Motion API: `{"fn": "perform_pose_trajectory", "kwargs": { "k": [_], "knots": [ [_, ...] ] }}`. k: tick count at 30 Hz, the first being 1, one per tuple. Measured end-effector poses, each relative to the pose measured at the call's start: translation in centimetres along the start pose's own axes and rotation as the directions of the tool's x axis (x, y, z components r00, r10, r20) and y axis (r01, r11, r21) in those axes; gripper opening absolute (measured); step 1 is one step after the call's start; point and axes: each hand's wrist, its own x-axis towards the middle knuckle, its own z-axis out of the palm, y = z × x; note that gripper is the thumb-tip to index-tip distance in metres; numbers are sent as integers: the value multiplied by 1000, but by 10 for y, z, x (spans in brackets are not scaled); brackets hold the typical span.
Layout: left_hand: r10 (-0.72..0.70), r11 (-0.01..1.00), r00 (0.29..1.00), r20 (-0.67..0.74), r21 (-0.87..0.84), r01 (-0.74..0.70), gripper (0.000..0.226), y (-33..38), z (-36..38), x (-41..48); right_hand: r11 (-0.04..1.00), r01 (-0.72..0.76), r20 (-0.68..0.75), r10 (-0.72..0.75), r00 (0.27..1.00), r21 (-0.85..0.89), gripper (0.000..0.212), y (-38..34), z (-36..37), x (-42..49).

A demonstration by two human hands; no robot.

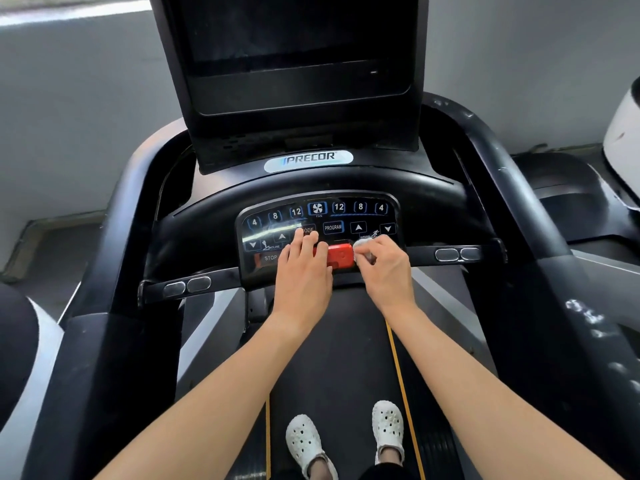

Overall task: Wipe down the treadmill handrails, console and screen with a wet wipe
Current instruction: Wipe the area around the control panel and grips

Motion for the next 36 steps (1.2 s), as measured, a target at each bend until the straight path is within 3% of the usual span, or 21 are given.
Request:
{"fn": "perform_pose_trajectory", "kwargs": {
  "k": [12, 36],
  "knots": [
    [-29, 1000, 999, -29, -9, 29, 34, 6, 3, 1, 999, -36, 112, 41, 993, -38, 6, 4, -6, -4],
    [-46, 999, 998, -32, -29, 45, 38, 8, 4, 1, 997, 50, -4, -50, 999, -61, 10, 5, -5, -5]
  ]
}}
